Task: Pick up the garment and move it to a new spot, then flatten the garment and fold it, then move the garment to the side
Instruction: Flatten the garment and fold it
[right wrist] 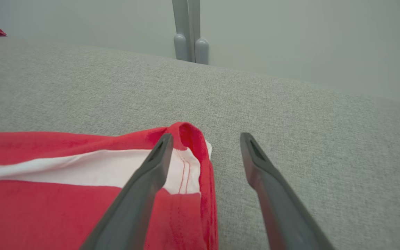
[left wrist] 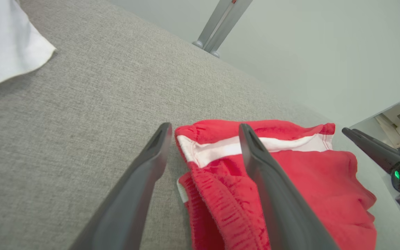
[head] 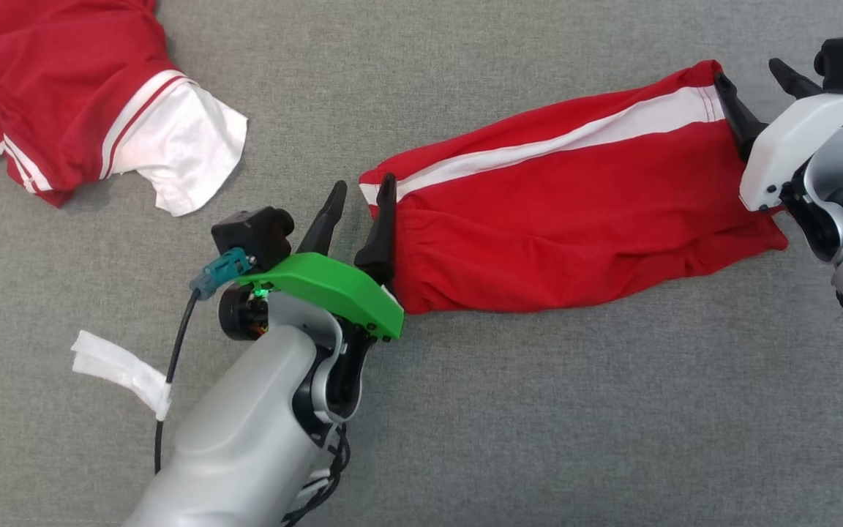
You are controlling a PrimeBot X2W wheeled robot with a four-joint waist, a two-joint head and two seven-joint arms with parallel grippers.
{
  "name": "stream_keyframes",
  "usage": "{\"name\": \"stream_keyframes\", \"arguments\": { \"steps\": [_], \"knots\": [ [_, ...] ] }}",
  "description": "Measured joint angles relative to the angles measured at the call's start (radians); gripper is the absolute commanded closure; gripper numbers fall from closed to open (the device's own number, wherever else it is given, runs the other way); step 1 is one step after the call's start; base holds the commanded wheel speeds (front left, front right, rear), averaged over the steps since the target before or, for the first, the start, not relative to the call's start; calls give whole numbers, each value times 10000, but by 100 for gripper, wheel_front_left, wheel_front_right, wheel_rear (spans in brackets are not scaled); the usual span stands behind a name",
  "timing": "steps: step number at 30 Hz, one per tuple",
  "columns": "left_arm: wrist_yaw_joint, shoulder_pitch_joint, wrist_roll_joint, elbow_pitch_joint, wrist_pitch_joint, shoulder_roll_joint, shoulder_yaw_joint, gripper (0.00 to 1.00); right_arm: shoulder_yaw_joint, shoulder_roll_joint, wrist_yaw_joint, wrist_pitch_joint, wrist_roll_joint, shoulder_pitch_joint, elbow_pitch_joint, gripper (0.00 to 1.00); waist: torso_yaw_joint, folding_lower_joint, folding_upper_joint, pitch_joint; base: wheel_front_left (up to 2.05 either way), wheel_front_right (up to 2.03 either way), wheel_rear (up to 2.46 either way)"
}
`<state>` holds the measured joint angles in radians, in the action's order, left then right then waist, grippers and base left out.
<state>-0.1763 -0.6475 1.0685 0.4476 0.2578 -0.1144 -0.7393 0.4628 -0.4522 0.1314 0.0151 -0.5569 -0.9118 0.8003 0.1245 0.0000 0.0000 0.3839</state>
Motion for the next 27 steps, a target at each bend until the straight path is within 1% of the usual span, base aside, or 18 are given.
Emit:
{"name": "stream_keyframes", "arguments": {
  "steps": [2, 3, 8, 12, 18, 27],
  "knots": [
    [-171, 221, -965, -403, 8, -324, 23, 0, 150, -176, 0, 105, -146, 66, -94, 0, -16, 0, 0, -125, 0, 0, 0],
    [-297, 324, -1515, -692, 35, -485, 199, 0, 236, -284, 0, 186, -240, 140, -169, 0, -23, 0, 0, -199, 0, 0, 0],
    [-537, 1527, -2696, -1739, 61, -692, 1039, 0, 562, -642, 0, 848, -700, 709, -401, 0, -34, 0, 0, -568, 0, 0, 0],
    [-571, 2072, -3091, -2163, 61, -809, 1549, 0, 520, -671, 0, 1172, -949, 1069, -247, 0, 49, 0, 0, -750, 0, 0, 0],
    [-614, 2632, -3670, -2485, 61, -918, 2086, 0, 393, -451, 0, 1513, -1070, 1335, 366, 0, 422, 0, 0, -768, 0, 0, 0],
    [-529, 3296, -3937, -2625, 63, -901, 2798, 0, 188, -322, -13, 2017, -1147, 1415, 1097, 0, 940, 0, 0, -870, 0, 0, 0]
  ]
}}
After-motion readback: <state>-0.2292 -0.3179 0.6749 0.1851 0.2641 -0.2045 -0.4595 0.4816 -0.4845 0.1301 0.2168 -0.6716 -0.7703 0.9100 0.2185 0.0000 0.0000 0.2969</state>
